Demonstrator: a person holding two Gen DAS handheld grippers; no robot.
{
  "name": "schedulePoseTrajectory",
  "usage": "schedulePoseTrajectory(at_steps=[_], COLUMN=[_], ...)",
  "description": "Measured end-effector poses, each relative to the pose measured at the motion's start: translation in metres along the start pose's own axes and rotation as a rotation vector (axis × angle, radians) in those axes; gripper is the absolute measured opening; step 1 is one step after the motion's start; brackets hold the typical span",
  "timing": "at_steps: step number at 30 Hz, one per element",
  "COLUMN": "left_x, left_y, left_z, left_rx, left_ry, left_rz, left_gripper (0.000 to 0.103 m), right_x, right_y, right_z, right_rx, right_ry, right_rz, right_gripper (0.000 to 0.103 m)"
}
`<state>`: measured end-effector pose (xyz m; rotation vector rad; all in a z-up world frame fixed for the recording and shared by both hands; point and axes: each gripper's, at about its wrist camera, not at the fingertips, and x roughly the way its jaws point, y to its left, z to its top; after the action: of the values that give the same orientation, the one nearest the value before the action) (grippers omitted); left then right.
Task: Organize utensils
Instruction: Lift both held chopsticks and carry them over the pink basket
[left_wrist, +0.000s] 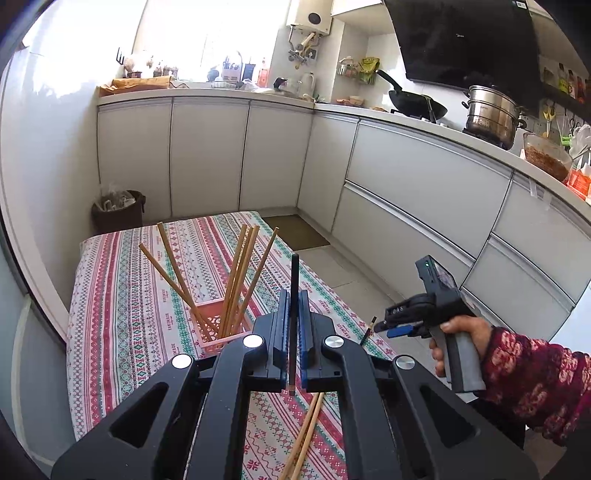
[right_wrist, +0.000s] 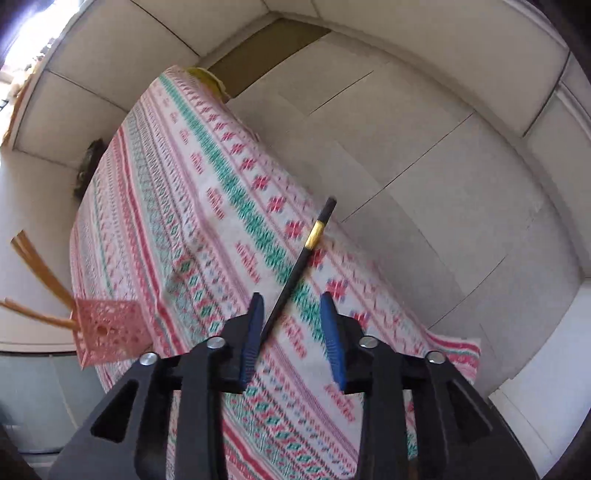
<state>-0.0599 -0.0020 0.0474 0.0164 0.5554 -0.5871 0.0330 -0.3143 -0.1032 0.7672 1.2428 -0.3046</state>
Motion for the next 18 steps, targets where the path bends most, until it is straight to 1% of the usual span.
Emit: schedulePoseTrajectory(at_steps=[3,6,8,10,12,14,15,16,18], left_x=[0.002,0.005,0.008,0.011,0.012,0.012,0.012,0.011,0.01], left_y=[0.003,0.007,0.008,0.007,0.007,0.006,0.006,0.007,0.008], left_z=[-0.001,0.0,0.001,0.001,0.001,0.0,0.0,0.001,0.001], left_rx=[-0.002,-0.011,-0.012,-0.009,-0.009,-0.01,-0.012,-0.015,-0.022], left_ry=[0.006,0.016,0.022,0.027,0.031,0.028,0.026,0.023,0.015], left_rz=[0.002,-0.001,-0.002,-0.001,-0.001,0.002,0.004,0.006,0.013], left_gripper=[0.003,0.003,0.003,0.003,0.003,0.003,0.003,0.003,0.003], right_x=[0.004,0.013,0.025,0.042,0.054,0.052,0.045,0.035,0.013], right_y=[-0.004,0.0,-0.003,-0.012,-0.016,-0.014,-0.01,-0.005,0.003], right_z=[0.02,0.036,0.039,0.044,0.045,0.042,0.039,0.035,0.027], right_rx=[0.024,-0.012,-0.018,0.006,0.024,0.0,-0.032,-0.068,-0.11], right_ry=[-0.03,-0.068,-0.055,-0.027,-0.025,-0.092,-0.141,-0.187,-0.254], right_rz=[-0.009,-0.07,-0.094,-0.095,-0.091,-0.085,-0.077,-0.066,-0.009], right_gripper=[0.045,0.046,0.045,0.045,0.045,0.016,0.012,0.011,0.008])
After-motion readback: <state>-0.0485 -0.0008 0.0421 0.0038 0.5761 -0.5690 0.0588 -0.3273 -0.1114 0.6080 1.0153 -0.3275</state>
